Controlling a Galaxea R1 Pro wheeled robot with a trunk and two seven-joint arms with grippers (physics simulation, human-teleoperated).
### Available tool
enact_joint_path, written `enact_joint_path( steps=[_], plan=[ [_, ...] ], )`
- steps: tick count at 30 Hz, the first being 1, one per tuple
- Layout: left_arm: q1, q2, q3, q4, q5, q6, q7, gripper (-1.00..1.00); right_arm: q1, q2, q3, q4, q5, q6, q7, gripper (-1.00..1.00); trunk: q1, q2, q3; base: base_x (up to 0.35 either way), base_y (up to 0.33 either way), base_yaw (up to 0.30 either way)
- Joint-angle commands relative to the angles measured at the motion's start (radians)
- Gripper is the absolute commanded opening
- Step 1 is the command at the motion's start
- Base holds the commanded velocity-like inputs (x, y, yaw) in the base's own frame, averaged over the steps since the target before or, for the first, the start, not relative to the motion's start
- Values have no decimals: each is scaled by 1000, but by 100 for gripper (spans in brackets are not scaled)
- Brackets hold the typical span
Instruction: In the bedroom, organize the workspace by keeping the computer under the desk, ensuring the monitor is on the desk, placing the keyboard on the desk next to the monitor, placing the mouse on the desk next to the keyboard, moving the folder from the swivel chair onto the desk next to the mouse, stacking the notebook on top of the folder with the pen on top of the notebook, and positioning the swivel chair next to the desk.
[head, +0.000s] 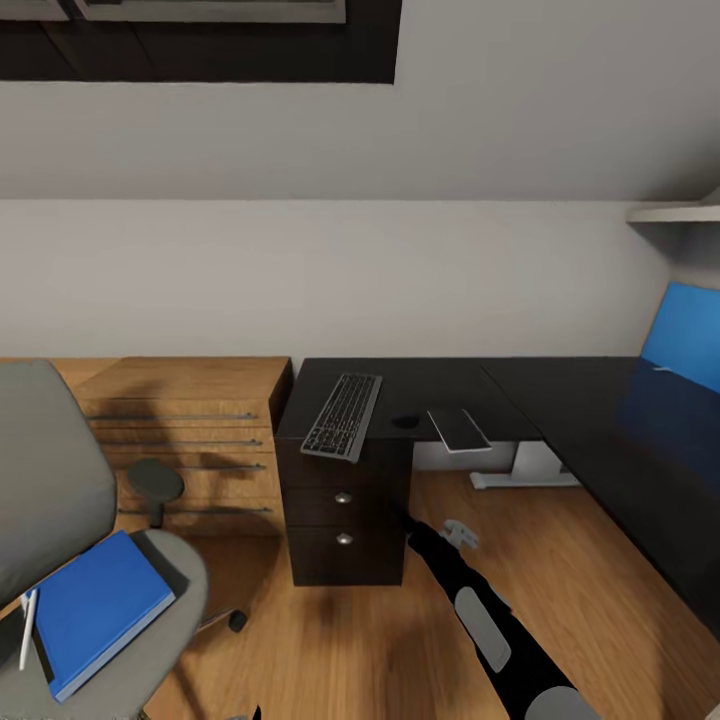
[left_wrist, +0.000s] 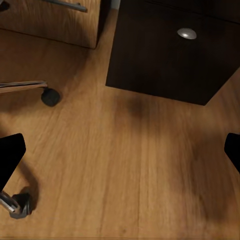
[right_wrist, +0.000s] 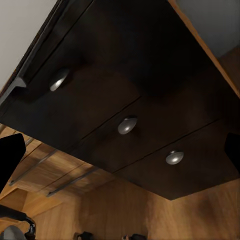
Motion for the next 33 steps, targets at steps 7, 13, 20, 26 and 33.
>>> enact_joint_path(
  steps=[7, 13, 20, 26, 33],
  plan=[
    [0, -4, 3, -1, 15, -14, -7, 100, -1, 1, 6, -13, -13, -2, 44, 100, 27, -50, -23, 0, 0, 0],
    [0, -4, 0, 1, 15, -22, -9, 100, -2, 1, 8, -32, -12, 21, 58, 100, 50, -92, -42, 0, 0, 0],
    [0, -4, -4, 1, 12, -24, -11, 100, -28, 0, 3, -98, -9, 139, 54, 100, 77, -141, -64, 0, 0, 0],
    [0, -1, -2, 2, 14, -24, -10, 100, -59, -2, 2, -101, -6, 190, 53, 100, 100, -183, -82, 0, 0, 0],
    [0, -2, 0, 8, 14, -24, -5, 100, -65, -4, 2, -65, -5, 195, 59, 100, 127, -232, -104, 0, 0, 0]
  ],
)
